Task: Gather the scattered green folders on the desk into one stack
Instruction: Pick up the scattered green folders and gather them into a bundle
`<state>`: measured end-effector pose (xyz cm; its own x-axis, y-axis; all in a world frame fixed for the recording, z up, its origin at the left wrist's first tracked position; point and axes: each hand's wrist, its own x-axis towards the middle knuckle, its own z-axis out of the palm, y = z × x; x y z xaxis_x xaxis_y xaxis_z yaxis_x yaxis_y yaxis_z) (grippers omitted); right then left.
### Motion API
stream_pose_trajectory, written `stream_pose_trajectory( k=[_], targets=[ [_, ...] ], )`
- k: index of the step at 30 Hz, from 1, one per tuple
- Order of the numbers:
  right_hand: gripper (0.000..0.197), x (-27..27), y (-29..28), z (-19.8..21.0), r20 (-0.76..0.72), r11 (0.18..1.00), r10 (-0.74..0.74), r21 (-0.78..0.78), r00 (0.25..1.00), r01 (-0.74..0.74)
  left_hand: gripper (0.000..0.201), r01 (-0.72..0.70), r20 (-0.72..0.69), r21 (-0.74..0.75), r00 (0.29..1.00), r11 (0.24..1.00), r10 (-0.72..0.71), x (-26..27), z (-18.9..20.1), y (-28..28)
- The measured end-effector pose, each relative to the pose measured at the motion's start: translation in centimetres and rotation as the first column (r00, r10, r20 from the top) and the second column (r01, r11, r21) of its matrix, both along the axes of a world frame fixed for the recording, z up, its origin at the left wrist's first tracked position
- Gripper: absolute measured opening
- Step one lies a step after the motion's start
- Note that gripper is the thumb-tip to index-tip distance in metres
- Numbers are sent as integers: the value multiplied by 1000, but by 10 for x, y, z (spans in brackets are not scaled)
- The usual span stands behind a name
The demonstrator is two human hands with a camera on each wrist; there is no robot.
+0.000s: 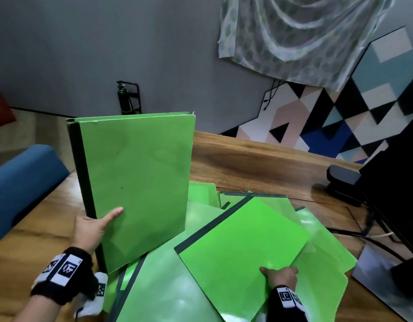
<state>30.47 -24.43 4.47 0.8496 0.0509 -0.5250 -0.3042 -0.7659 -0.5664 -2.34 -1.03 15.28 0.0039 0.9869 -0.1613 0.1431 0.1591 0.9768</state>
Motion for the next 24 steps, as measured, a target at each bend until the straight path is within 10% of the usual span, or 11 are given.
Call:
stream_pose_trajectory(
  k=[6, 12, 19, 24],
  targets=[
    [92, -44, 42, 10, -81, 969, 241, 71, 967, -236, 89, -27, 9, 3, 1000, 1000, 27, -15, -7, 5],
    [76, -99, 81, 10, -118, 954, 297, -7, 947, -300, 20, 71, -16, 197, 997, 978, -69, -21, 11, -3],
    [74, -83, 80, 15, -236, 951, 274, 210, 932, -226, 8, 35, 36, 167, 998, 985, -42, -25, -2, -2],
    [76, -45, 59, 34, -148, 849, 194, 520, 970, -91, 41, -120, -66, 97, 990, 988, 127, -28, -4, 0]
  ],
)
